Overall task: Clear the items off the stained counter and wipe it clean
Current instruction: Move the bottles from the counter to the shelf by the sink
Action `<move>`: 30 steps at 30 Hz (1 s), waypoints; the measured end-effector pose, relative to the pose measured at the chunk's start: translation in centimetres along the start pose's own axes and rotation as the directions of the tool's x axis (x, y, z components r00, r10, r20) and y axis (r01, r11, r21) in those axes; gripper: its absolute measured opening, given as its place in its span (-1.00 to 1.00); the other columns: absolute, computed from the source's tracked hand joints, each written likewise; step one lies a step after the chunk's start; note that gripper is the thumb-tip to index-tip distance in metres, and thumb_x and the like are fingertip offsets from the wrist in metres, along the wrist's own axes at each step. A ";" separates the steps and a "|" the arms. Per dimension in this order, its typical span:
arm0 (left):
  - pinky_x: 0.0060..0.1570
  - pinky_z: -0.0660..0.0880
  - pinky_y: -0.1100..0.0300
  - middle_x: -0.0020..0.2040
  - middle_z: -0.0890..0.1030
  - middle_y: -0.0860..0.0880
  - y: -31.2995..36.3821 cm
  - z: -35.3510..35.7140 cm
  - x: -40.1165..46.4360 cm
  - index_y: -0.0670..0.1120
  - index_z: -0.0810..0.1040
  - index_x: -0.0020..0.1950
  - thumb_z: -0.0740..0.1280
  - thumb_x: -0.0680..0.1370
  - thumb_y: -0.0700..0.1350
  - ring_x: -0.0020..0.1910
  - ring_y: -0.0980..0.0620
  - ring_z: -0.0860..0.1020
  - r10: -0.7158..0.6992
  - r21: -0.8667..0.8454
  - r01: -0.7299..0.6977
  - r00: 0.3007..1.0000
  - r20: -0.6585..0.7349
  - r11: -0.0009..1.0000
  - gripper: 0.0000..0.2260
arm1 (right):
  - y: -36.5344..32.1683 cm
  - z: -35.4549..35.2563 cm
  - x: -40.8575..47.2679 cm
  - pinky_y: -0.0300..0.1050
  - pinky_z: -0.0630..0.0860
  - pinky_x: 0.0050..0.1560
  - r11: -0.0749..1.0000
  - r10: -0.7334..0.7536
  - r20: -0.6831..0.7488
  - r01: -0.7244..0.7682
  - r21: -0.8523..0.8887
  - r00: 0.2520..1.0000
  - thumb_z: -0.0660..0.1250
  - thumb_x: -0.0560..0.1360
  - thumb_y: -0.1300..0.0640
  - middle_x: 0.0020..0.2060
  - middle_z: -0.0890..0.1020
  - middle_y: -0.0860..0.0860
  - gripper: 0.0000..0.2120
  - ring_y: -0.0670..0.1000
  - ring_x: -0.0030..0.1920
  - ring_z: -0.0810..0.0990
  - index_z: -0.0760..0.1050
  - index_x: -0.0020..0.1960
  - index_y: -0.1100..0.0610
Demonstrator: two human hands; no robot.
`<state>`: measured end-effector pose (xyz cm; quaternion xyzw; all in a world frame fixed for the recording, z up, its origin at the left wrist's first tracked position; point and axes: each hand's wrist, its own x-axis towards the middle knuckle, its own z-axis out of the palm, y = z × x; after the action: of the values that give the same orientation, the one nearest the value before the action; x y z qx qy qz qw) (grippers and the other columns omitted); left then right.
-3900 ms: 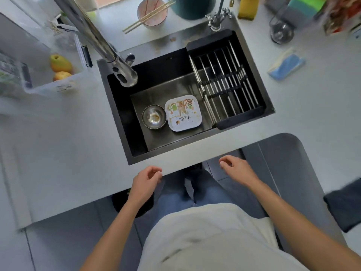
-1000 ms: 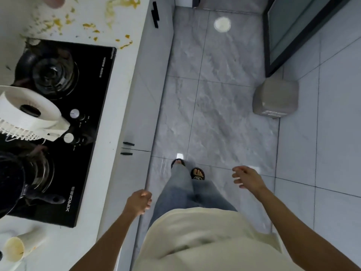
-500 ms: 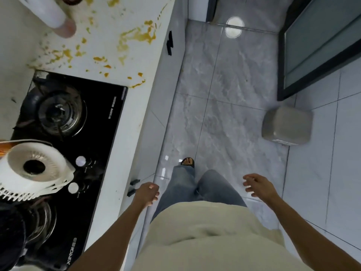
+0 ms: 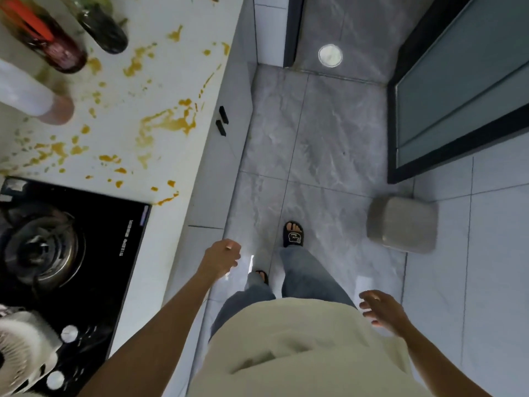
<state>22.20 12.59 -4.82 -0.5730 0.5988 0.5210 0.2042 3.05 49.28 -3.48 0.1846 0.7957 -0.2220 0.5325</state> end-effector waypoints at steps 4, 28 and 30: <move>-0.24 0.59 0.29 0.07 0.73 -0.17 0.6 -0.1 1.3 -0.19 0.65 0.20 0.32 0.72 -0.08 -0.19 0.02 0.67 -0.094 -0.054 0.093 0.995 -0.026 0.994 -0.79 | -7.7 -2.6 2.5 -0.07 0.54 -0.11 0.973 -0.166 -0.031 0.158 -0.166 0.986 0.26 0.68 0.11 -0.03 0.71 0.17 -0.77 0.17 -0.12 0.67 0.59 0.20 0.21; 0.27 0.62 -0.05 0.17 0.73 -0.16 10.4 -6.2 7.9 -0.16 0.67 0.26 0.25 0.73 -0.07 0.17 -0.17 0.70 -0.257 -0.169 0.243 0.964 -0.068 0.955 -0.74 | -43.2 -2.0 9.1 -0.19 0.57 -0.19 0.725 -0.404 0.202 0.447 -0.525 0.892 0.27 0.68 0.03 -0.07 0.70 0.01 -0.81 0.00 -0.12 0.68 0.58 0.19 0.07; 0.24 0.62 -0.07 0.11 0.74 -0.13 13.2 -7.7 8.7 -0.10 0.68 0.24 0.25 0.71 -0.05 0.14 -0.17 0.70 -0.200 -0.172 0.180 0.974 -0.105 0.969 -0.75 | -43.7 -2.8 9.6 -0.14 0.57 -0.16 0.736 -0.370 0.185 0.409 -0.540 0.911 0.29 0.67 0.04 -0.08 0.70 0.04 -0.80 0.03 -0.13 0.68 0.58 0.21 0.11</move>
<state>10.76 -0.75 -4.09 -0.6731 0.5083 0.5098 0.1695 -25.75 14.94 -4.62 -0.1601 0.8279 -0.0872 0.5304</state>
